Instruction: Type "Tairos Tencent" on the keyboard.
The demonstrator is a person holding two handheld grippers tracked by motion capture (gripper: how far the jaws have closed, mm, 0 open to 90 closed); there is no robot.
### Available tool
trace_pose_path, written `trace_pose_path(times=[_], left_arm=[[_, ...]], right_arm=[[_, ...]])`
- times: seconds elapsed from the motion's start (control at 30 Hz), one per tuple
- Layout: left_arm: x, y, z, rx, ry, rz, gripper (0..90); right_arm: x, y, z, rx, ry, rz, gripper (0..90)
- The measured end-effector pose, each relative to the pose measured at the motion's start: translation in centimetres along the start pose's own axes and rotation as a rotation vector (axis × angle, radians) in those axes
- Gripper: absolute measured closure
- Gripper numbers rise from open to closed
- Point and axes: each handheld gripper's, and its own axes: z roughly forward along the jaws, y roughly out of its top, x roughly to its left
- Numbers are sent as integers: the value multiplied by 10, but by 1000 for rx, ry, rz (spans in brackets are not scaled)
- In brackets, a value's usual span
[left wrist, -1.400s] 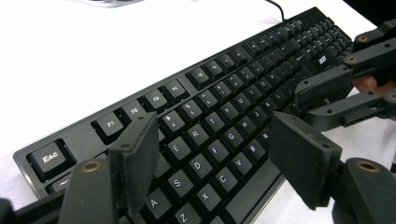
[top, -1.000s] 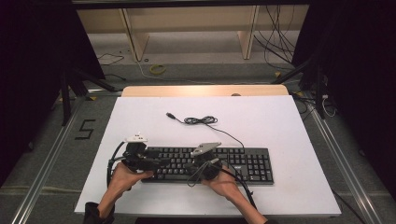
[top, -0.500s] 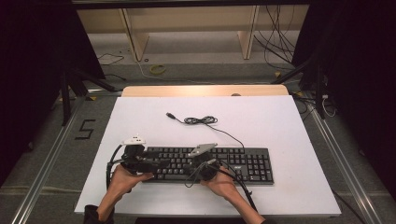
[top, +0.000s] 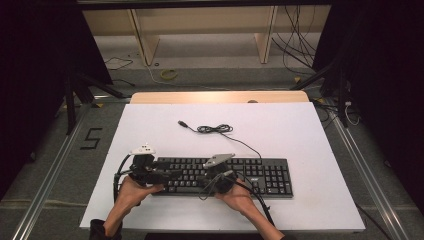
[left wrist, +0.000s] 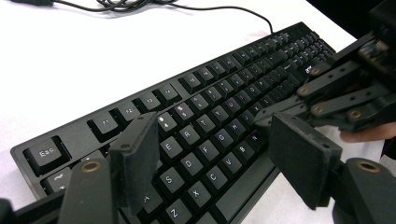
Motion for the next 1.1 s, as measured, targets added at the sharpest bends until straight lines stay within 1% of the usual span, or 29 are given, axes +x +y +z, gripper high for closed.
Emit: trace_pose_path(times=[0.03, 0.17, 0.37, 0.57, 0.83, 1.1], left_arm=[[0, 0, 0, -2, -1, 0, 329], [-1, 1, 0, -3, -2, 8, 329], [-2, 2, 0, -8, -4, 10, 327], [-3, 2, 1, -12, -9, 17, 327], [-4, 3, 2, -7, -9, 24, 326], [-5, 7, 6, -6, -12, 34, 326]], right_arm=[[-1, 1, -2, -8, -1, 0, 900], [-3, 2, -11, -38, 16, 16, 832], [-11, -1, -27, -92, 36, 37, 699], [-17, -5, -41, -121, 30, 56, 603], [-19, -8, -49, -143, 28, 60, 490], [-17, -10, -54, -160, 28, 50, 425]])
